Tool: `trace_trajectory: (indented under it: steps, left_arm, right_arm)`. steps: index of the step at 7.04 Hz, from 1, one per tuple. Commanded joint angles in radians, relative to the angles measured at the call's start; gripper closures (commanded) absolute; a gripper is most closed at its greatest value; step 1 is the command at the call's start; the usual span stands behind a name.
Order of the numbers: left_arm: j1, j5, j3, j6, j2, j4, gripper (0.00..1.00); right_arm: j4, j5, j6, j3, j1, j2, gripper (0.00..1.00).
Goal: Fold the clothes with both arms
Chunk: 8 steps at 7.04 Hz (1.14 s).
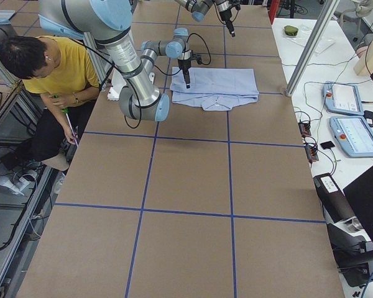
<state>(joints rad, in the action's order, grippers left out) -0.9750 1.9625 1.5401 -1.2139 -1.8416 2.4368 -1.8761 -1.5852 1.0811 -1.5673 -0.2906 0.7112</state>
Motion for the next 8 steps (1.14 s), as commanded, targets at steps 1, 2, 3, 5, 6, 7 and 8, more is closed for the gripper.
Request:
trace_trajectory:
  steps: [1,2,3,5,6,7,8]
  left_arm:
    - [-0.001,0.003,0.005,-0.001,0.002,-0.001,0.00]
    - [-0.001,0.003,0.005,-0.001,0.004,-0.001,0.00]
    - [0.001,0.003,0.005,-0.003,0.008,-0.001,0.00]
    - [0.001,0.003,0.006,-0.004,0.010,-0.001,0.00]
    - [-0.001,0.003,0.008,-0.004,0.010,-0.001,0.00]
    - [-0.001,0.003,0.012,-0.006,0.010,-0.001,0.00]
    - [-0.001,0.003,0.014,-0.006,0.010,-0.001,0.00]
  right_arm:
    - [-0.038,0.027,-0.035,0.012,0.034,-0.002,0.00]
    - [-0.038,0.027,-0.035,0.012,0.034,-0.018,0.00]
    - [-0.038,0.028,-0.035,0.012,0.036,-0.015,0.00]
    - [-0.038,0.030,-0.035,0.018,0.034,0.000,0.00]
    - [-0.040,0.028,-0.035,0.018,0.034,0.002,0.00]
    - [-0.041,0.027,-0.035,0.016,0.034,0.017,0.00]
    - [-0.049,0.027,-0.038,-0.011,0.027,0.042,0.00]
